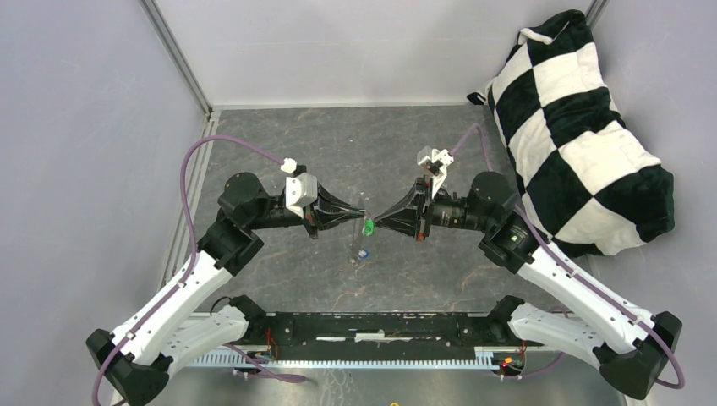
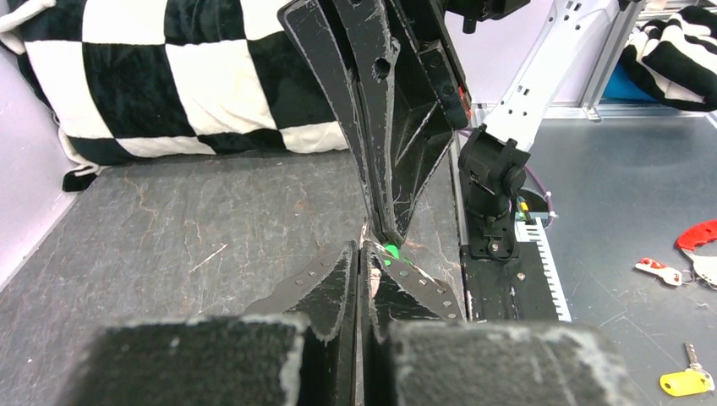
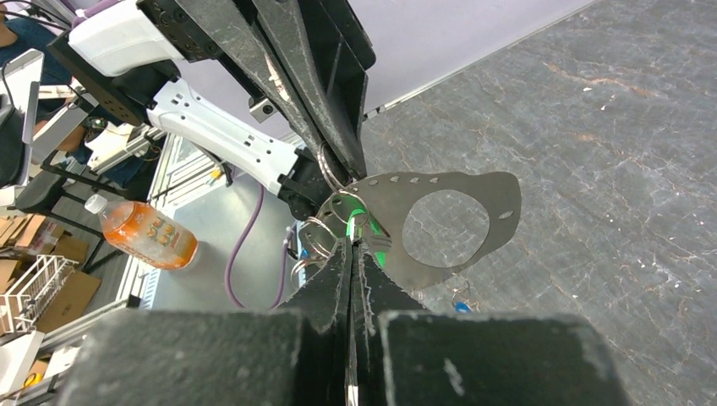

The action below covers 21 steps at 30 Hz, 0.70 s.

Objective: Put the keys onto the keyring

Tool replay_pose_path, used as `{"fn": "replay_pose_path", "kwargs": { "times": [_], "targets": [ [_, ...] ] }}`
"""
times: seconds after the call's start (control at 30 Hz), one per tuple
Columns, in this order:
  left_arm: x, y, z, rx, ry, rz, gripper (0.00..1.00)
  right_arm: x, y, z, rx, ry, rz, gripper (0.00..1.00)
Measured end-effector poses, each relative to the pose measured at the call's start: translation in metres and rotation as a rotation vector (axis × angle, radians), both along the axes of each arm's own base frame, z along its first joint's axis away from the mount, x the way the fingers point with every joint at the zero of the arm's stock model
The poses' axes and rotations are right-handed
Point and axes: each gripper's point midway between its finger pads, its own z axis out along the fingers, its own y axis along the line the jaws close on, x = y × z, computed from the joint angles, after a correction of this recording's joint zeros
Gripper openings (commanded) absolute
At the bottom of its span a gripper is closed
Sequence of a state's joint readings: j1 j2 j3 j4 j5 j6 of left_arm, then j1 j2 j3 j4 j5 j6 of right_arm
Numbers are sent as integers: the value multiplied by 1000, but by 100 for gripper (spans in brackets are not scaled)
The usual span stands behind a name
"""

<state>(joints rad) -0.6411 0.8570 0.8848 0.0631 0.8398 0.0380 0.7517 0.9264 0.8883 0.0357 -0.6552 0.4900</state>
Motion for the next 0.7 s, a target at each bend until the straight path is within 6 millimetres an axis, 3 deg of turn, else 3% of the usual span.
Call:
{"fn": "replay_pose_path", "kwargs": {
  "times": [0.2, 0.37, 0.43, 0.5, 0.7],
  "targets": [
    [1, -1, -2, 5, 6, -2, 2, 1, 5, -10, -25, 20, 25, 3],
    [1, -2, -3, 4, 5, -5, 2, 0, 4, -18, -75, 26, 40, 41],
    [2, -2, 0, -4, -7, -5, 2, 2, 3, -19, -113, 19, 37, 48],
    [2, -2, 1, -6, -9, -7, 2, 4, 2, -12, -128, -4, 29, 50],
    [-2, -2, 0, -4, -9, -25, 2, 9, -4, 35, -76, -184, -6, 48]
  ]
}}
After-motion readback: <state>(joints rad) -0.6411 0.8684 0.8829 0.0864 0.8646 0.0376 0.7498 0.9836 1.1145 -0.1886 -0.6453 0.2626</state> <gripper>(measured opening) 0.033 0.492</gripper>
